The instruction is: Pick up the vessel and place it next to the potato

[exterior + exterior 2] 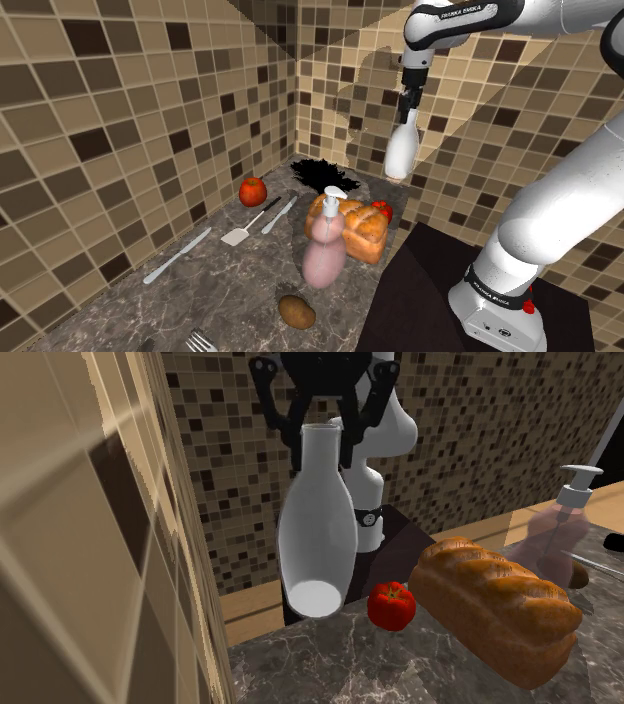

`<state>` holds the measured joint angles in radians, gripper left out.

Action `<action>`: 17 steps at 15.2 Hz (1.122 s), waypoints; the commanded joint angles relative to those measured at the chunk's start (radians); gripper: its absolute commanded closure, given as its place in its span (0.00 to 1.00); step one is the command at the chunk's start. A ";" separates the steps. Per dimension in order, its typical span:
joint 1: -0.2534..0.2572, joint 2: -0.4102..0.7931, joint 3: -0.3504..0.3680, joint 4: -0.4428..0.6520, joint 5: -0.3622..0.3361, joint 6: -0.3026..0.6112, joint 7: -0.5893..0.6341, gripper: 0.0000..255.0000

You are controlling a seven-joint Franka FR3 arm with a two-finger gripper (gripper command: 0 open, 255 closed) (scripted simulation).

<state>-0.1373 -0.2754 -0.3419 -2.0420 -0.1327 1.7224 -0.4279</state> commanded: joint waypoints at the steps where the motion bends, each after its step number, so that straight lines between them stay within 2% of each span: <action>1: 0.001 -0.002 0.003 0.027 0.001 -0.029 0.001 1.00; 17: 0.008 0.035 0.009 0.279 0.015 -0.245 -0.018 1.00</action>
<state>-0.1294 -0.2453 -0.3321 -1.7814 -0.1187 1.4910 -0.4430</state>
